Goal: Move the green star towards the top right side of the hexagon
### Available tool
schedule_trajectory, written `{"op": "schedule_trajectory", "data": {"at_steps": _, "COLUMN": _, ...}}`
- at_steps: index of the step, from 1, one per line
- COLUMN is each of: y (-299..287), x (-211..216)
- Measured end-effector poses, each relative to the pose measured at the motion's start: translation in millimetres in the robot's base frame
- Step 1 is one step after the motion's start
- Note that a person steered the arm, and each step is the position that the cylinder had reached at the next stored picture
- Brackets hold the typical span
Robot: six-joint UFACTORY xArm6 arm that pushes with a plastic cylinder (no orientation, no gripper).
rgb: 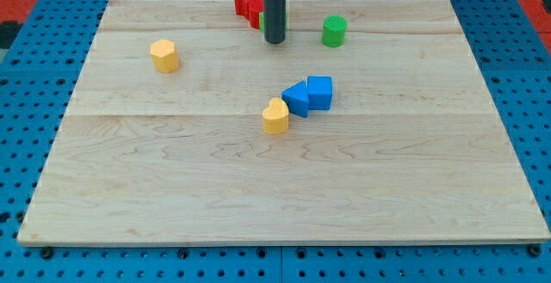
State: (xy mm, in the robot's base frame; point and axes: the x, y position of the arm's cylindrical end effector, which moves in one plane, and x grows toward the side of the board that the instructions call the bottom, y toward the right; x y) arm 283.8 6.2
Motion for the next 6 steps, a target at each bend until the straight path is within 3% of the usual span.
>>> {"op": "schedule_trajectory", "data": {"at_steps": 3, "y": 44, "x": -13}}
{"op": "schedule_trajectory", "data": {"at_steps": 4, "y": 47, "x": -44}}
{"op": "schedule_trajectory", "data": {"at_steps": 5, "y": 16, "x": -32}}
{"op": "schedule_trajectory", "data": {"at_steps": 6, "y": -54, "x": -18}}
